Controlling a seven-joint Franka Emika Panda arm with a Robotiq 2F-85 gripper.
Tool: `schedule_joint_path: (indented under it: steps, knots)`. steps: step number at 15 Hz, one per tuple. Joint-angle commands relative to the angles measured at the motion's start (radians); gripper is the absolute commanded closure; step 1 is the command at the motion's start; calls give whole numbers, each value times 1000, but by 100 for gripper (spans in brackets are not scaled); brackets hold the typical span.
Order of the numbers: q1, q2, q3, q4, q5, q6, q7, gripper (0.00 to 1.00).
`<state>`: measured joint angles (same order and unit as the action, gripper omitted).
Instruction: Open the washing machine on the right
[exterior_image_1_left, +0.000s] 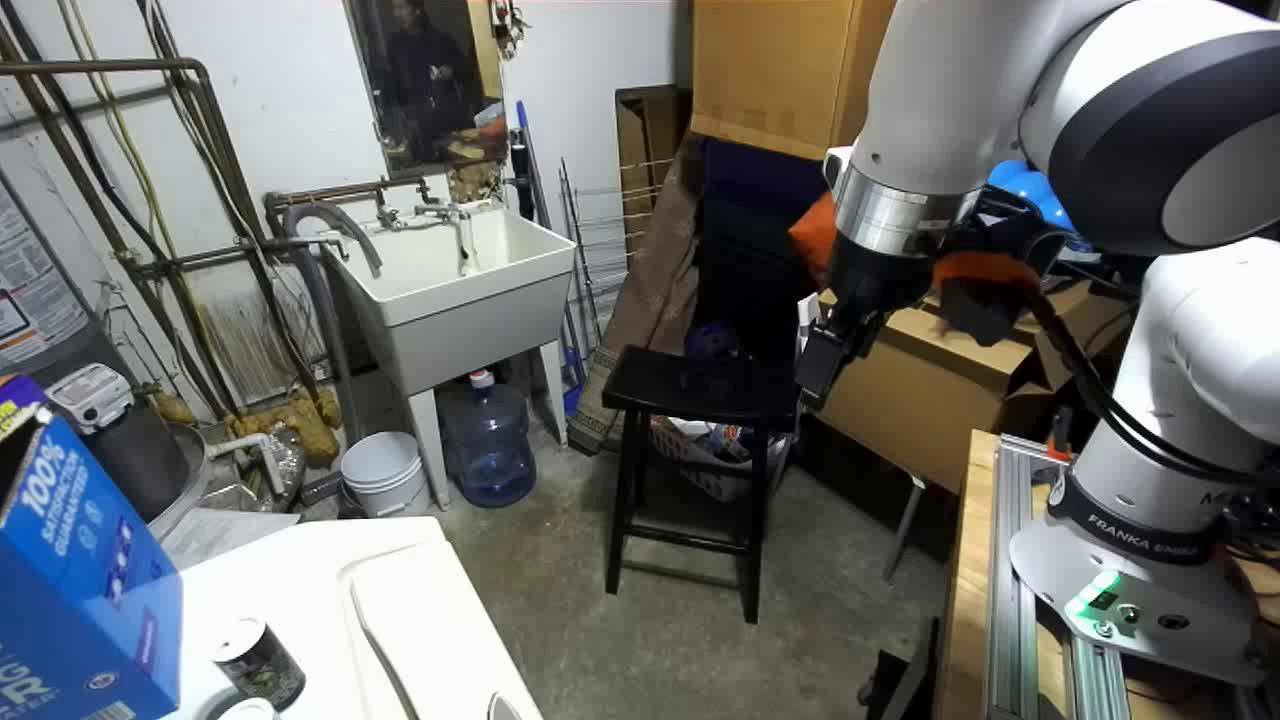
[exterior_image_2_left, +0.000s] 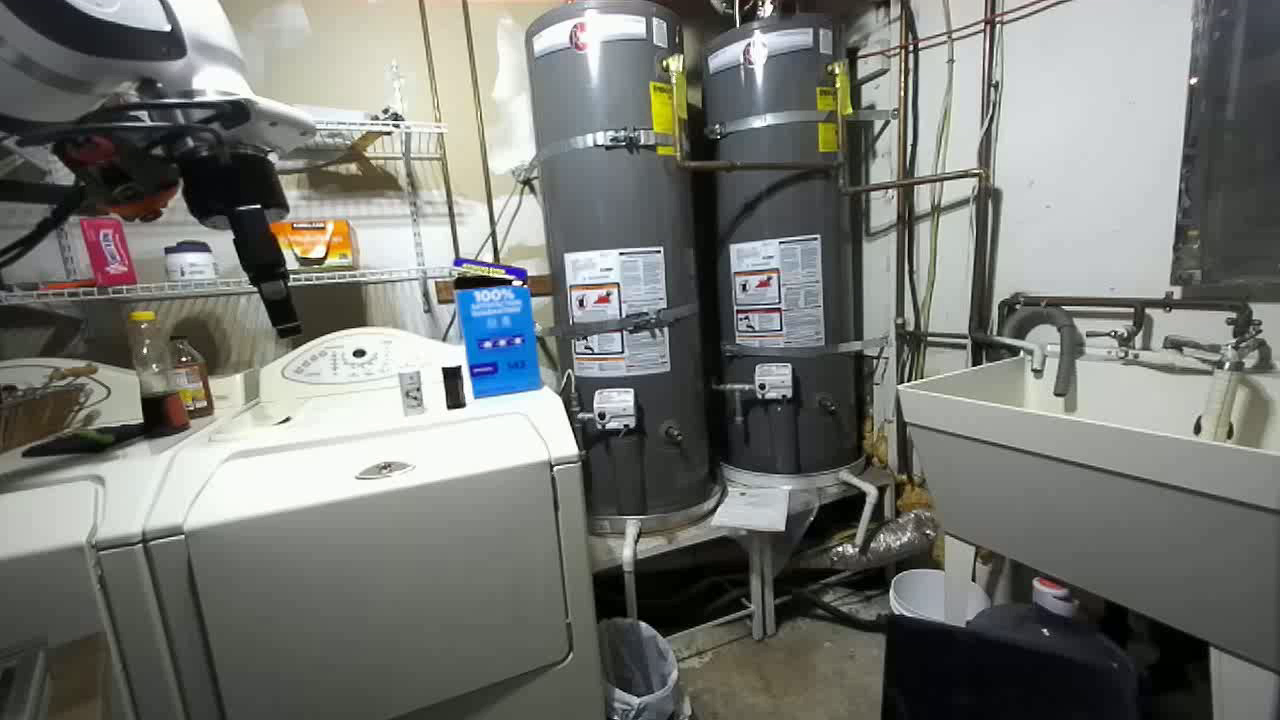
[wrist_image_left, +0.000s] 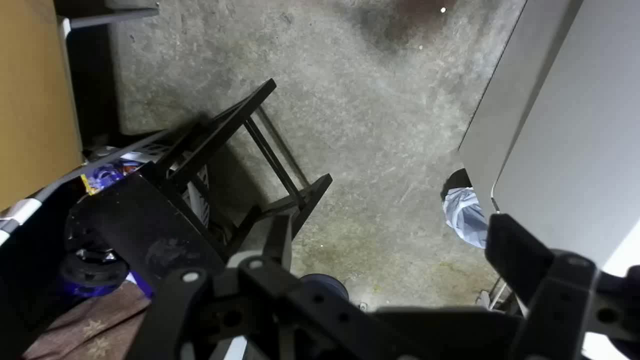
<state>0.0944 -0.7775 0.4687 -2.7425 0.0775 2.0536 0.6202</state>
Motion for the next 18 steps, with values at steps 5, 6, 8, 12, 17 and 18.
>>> schedule_joint_path:
  steps: [5,6,8,12,17,18]
  knots:
    - [20,7,-19,1,-17,-1,14,0]
    - [45,21,-48,1,14,76,-31,0]
    - [71,73,-50,5,33,220,-72,0]
    - [121,267,-34,79,76,521,-94,0]
    - [231,535,-100,238,183,795,-188,0]
    - [275,569,-116,272,223,813,-227,0]
